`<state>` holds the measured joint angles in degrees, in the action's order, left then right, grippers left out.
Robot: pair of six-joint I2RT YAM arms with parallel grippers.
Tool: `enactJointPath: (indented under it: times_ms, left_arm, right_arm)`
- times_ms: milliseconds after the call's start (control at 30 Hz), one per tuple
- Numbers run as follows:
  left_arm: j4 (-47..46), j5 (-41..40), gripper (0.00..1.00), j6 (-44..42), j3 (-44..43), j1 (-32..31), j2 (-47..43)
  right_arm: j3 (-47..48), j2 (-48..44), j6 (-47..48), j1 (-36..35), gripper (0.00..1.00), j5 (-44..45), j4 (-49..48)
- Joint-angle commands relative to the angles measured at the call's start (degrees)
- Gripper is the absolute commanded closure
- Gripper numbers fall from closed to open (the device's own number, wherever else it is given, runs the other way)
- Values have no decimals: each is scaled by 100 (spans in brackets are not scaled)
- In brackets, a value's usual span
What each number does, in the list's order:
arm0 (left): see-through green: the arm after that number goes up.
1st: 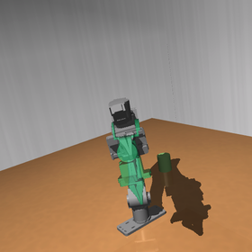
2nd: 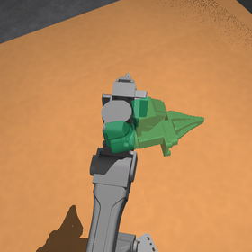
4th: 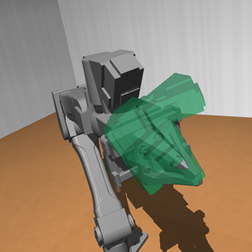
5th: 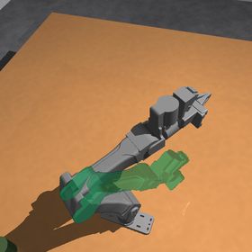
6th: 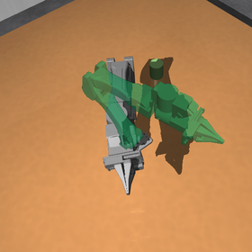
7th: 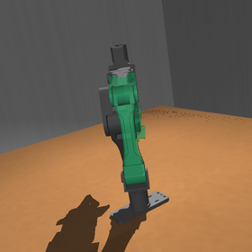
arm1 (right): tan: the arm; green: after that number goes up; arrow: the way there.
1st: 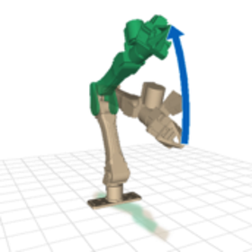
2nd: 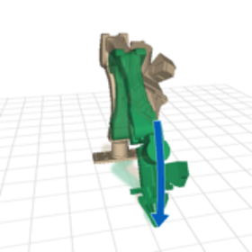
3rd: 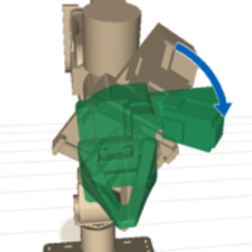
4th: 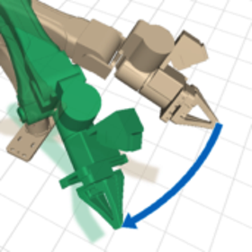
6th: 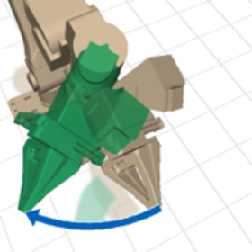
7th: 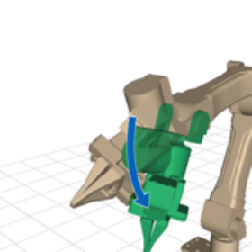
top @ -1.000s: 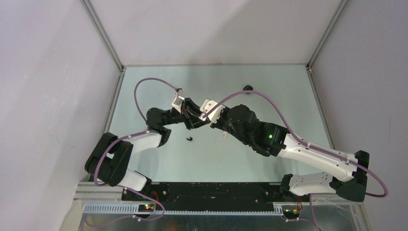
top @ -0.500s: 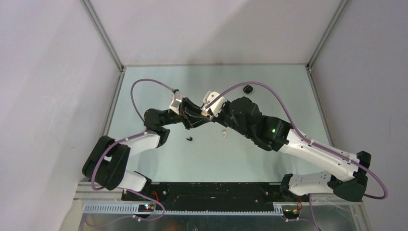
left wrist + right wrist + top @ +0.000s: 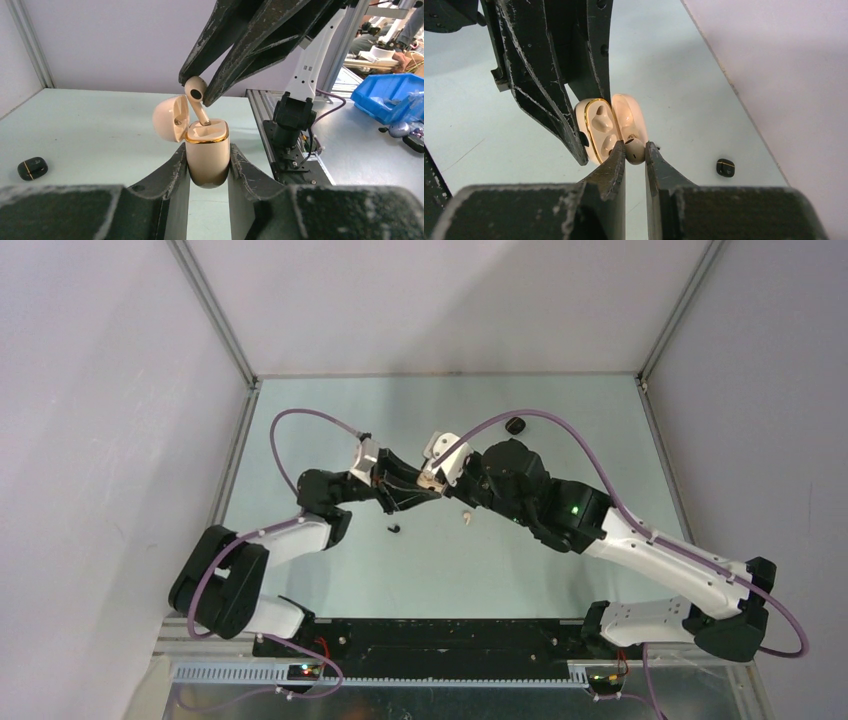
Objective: Insert the wireless bluetooth earbuds into the charging case
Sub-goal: Place the earbud in the charging case.
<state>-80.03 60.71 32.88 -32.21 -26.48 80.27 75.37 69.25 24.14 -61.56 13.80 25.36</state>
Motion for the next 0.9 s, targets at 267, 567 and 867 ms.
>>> enactJointPath:
  times_ms: [267,567,867]
  left_arm:
    - [-377,664,100,-1077,337,9,-426]
    - [-82,589,100,-1326,396,51,-520]
    - [-24,291,100,-835,240,51,-291]
  right_arm:
    - [215,-702,415,184,93,-1053,622]
    - [216,-599,487,28,92,-1438,832]
    - [118,-240,408,-265,92,-431,273]
